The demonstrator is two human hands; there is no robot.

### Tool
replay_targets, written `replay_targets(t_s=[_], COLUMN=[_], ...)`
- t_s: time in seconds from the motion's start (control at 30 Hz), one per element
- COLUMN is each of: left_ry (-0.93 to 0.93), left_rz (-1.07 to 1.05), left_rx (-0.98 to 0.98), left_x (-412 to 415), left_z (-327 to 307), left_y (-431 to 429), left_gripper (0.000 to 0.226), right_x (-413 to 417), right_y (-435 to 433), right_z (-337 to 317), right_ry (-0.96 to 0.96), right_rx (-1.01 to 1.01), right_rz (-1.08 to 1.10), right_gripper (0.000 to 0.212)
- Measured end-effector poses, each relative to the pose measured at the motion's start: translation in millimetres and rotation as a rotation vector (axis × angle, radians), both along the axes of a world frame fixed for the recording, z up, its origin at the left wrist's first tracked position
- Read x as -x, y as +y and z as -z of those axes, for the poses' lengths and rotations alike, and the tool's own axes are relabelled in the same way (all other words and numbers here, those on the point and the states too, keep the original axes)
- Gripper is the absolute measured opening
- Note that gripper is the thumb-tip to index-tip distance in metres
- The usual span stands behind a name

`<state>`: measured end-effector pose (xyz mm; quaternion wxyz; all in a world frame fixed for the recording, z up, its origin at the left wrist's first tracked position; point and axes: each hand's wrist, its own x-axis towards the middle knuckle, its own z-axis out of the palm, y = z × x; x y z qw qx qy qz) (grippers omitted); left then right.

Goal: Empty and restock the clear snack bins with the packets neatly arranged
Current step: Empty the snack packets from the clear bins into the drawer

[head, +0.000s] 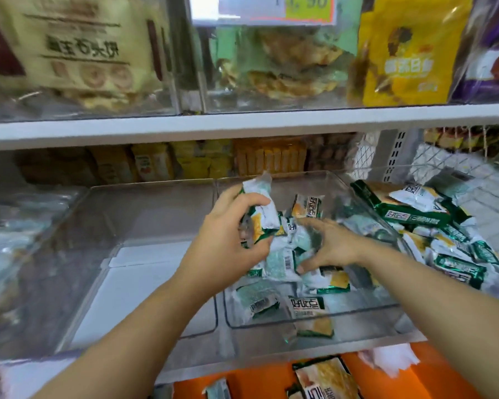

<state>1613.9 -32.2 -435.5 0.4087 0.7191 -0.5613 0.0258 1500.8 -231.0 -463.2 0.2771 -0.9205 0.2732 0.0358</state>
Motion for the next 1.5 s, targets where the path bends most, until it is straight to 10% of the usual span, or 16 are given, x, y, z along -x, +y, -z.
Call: replay_targets(t_s=[0.93, 1.23, 1.5], left_ry=[0.053, 0.131, -0.015], left_rz=[-0.014, 0.055, 0.162], left_rx=[0.077, 0.264, -0.182], left_x=[-4.6, 20.0, 30.1], left_z=[7.8, -13.7, 17.8], left_y=[0.3, 54.7, 213.9], left_gripper=[0.047, 0.046, 0.047], right_x=[-4.9, 50.5, 99.1], right_y=[44.2, 81.7, 190.0], right_z=[15.1, -36.4, -10.4], right_ry=[-0.030, -0.488, -0.301], right_rx=[-0.258, -0.028, -0.079], right_rz=[-0.228, -0.043, -0.235], right_gripper=[0.074, 0.057, 0.058])
